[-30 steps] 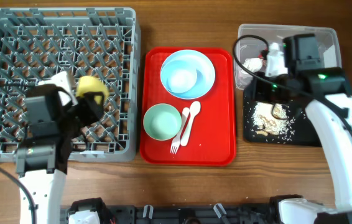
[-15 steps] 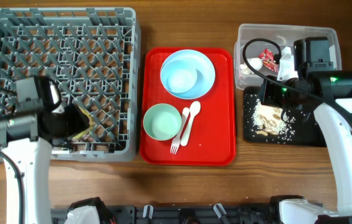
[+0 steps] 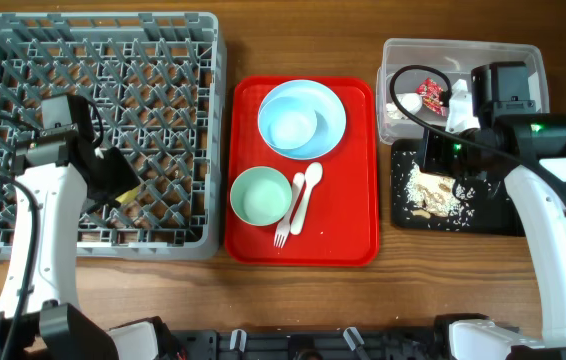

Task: Sort waste into correct bins and load items into the dishwasher rack

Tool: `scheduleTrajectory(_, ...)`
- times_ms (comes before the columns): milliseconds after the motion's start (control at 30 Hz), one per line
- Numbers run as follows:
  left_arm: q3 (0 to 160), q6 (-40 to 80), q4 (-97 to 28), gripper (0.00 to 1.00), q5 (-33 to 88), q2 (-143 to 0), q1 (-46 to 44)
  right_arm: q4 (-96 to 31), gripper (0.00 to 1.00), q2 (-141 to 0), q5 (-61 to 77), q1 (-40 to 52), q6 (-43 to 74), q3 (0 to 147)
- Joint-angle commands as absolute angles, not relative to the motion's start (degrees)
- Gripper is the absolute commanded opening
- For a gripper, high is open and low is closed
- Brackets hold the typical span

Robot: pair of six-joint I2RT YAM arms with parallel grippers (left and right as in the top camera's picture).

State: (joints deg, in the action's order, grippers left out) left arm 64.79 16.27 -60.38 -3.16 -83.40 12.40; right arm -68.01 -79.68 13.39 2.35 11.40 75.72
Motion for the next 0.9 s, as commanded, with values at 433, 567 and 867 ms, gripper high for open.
scheduleTrajectory(433,70.43,15.38,-58.15,1.00,2.46,-79.68,9.98,-69.23,0.15,-79.29,11.75,2.22,10.68,76.93)
scheduleTrajectory(567,70.61,15.40,-52.56,1.00,9.63,-75.79,0.01,-69.69,0.21,-79.26,8.36,1.93,13.72,76.93)
scheduleTrajectory(867,70.41,15.40,-46.57,1.00,8.91,-84.38,-30.96,-70.28,0.62,-79.26,9.91,-6.26,15.03,76.93)
